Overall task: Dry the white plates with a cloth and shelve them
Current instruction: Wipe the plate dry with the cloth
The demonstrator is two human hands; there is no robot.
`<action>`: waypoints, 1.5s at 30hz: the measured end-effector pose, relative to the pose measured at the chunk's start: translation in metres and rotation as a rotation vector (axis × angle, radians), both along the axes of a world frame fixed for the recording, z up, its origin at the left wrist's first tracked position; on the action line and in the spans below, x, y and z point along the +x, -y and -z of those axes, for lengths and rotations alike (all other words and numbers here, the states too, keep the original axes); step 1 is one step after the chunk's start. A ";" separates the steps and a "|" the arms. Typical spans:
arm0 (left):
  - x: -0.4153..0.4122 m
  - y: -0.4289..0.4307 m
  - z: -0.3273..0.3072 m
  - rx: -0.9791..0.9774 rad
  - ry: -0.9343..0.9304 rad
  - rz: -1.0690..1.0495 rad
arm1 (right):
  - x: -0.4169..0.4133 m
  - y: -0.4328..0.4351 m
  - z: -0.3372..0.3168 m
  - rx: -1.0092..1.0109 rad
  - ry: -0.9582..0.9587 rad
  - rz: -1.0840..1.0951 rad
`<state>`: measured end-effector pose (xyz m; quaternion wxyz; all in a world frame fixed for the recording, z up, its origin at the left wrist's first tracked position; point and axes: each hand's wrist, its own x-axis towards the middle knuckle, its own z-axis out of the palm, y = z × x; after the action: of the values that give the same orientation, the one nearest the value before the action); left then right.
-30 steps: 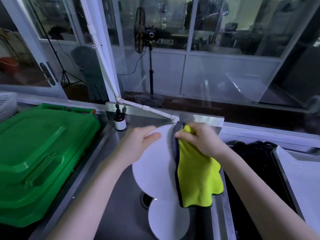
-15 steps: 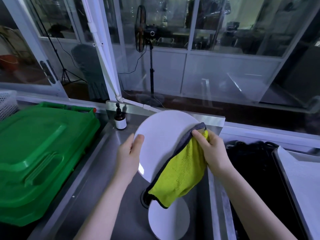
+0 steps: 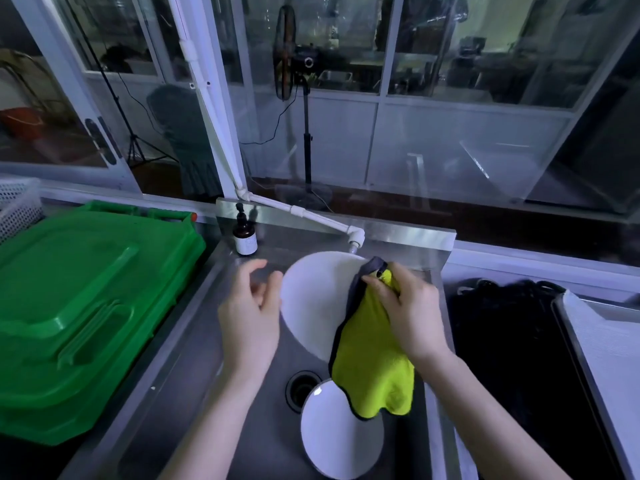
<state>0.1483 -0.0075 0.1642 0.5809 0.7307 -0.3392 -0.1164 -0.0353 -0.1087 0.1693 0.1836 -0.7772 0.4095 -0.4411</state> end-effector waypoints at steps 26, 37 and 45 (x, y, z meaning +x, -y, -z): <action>-0.007 0.011 -0.003 -0.209 -0.885 0.483 | 0.026 -0.025 0.019 -0.033 -0.332 -0.406; 0.009 -0.006 0.001 -0.310 -0.911 0.482 | 0.016 -0.048 0.019 -0.088 -0.387 -0.496; -0.002 -0.006 -0.006 -0.346 -0.912 0.456 | 0.042 0.006 -0.007 0.064 -0.418 -0.308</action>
<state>0.1464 -0.0012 0.1704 0.7413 0.4074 -0.2169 -0.4874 0.0063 -0.1145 0.1767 0.1844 -0.8983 0.3293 -0.2247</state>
